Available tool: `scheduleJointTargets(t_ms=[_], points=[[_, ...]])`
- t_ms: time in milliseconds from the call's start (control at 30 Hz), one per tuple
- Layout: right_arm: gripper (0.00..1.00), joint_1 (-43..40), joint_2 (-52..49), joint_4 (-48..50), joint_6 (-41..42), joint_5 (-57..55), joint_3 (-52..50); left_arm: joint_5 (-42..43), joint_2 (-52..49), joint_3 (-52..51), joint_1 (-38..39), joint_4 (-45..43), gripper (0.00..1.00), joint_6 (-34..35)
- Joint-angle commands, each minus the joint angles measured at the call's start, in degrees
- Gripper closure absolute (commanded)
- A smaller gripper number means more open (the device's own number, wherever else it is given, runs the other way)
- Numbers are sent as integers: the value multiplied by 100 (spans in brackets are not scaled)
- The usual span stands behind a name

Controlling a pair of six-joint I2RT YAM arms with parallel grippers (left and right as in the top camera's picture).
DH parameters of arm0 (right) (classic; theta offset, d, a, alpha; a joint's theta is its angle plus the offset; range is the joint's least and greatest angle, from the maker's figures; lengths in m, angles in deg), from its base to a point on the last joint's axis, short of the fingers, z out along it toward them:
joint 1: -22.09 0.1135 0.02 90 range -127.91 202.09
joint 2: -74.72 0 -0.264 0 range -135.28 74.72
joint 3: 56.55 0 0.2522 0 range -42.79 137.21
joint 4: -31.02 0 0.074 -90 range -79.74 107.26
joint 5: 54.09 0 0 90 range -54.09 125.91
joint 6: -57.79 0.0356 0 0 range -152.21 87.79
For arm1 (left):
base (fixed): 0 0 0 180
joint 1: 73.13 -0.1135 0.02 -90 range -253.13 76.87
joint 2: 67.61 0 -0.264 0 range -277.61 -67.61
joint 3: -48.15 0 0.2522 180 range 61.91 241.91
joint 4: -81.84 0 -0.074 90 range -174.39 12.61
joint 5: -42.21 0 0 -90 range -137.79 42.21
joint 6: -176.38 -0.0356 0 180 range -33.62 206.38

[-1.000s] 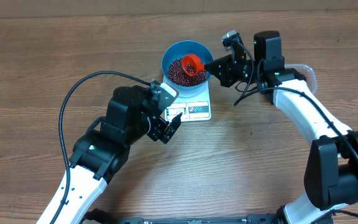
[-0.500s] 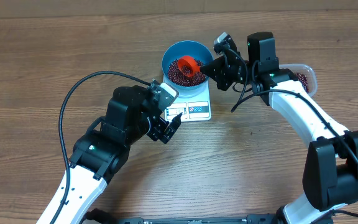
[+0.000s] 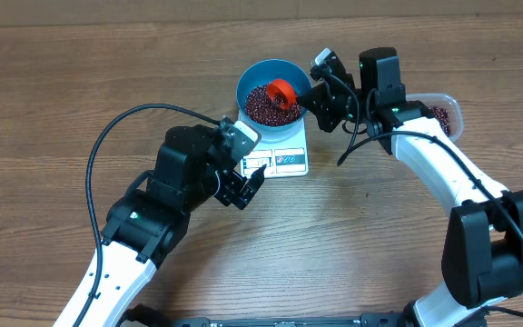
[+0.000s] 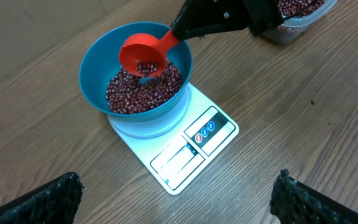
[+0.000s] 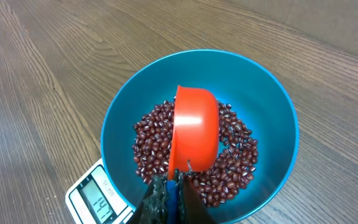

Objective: Scoop item into bowl and weigh 150g on scale
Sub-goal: 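Tilt the scoop over the blue bowl and pour out the beans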

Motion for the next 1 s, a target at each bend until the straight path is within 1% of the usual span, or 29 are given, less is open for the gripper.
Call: scheduleJointTargets(t_ms=[0, 100, 300, 400, 667, 967], points=[[96, 22, 197, 114, 210, 262, 83, -44, 20, -9, -26, -13, 0, 85], [96, 22, 197, 105, 365, 417, 83, -44, 20, -9, -26, -13, 0, 85], [96, 15, 197, 109, 1252, 422, 83, -44, 20, -9, -26, -13, 0, 85], [96, 15, 197, 109, 1497, 422, 83, -44, 20, -9, -26, -13, 1, 85], [96, 9, 229, 133, 1493, 420, 83, -44, 20, -9, -26, -13, 0, 85], [96, -201, 634, 4, 1495, 417, 83, -44, 20, -9, -26, -13, 0, 85]])
